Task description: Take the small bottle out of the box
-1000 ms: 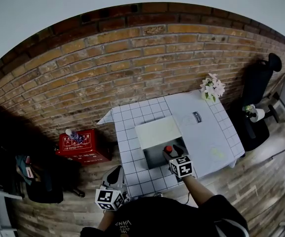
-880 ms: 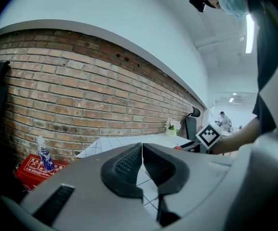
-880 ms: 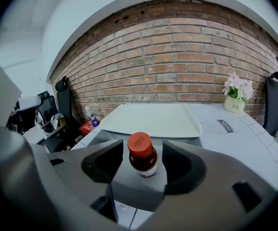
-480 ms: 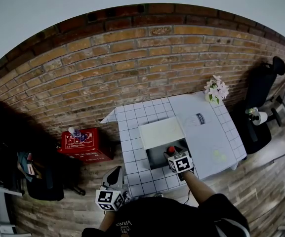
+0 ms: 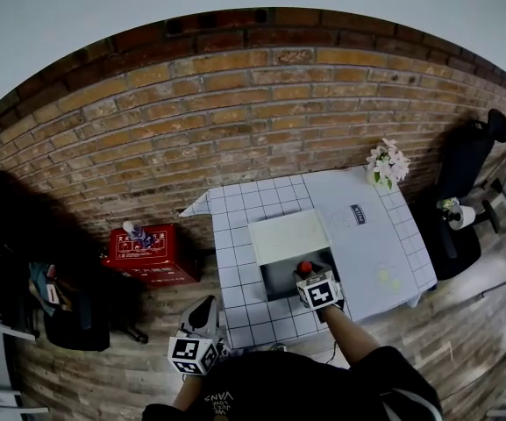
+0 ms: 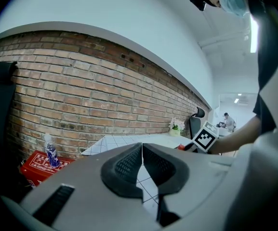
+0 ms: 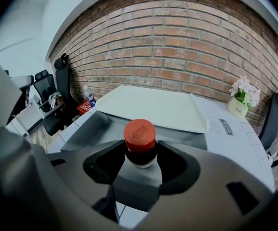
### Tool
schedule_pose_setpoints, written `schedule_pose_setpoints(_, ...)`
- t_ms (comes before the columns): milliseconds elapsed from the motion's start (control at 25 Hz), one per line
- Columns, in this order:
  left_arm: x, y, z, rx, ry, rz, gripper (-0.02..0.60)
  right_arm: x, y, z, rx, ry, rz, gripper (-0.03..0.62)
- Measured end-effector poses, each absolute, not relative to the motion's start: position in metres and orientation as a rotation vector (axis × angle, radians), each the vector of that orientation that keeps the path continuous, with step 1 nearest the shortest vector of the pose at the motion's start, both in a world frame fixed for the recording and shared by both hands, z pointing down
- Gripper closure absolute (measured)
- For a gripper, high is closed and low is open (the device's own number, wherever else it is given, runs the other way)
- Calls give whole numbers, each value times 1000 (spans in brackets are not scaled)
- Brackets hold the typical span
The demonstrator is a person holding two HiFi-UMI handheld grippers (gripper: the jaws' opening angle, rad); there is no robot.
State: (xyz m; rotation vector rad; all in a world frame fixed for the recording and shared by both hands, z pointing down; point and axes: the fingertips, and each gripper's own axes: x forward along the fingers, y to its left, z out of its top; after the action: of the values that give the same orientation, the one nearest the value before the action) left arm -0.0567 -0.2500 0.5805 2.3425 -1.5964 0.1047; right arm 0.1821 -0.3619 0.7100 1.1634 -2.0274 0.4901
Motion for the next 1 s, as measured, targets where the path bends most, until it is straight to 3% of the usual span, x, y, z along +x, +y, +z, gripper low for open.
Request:
schedule_pose_setpoints(440,-50,-241,579,2345,-1607,150,569,187,-362,697,1209,-2102,504,390)
schedule_pose_setpoints(1000,13,-254,579,2402,-1519,153,569,227,-340,638,1289,-2258,484,390)
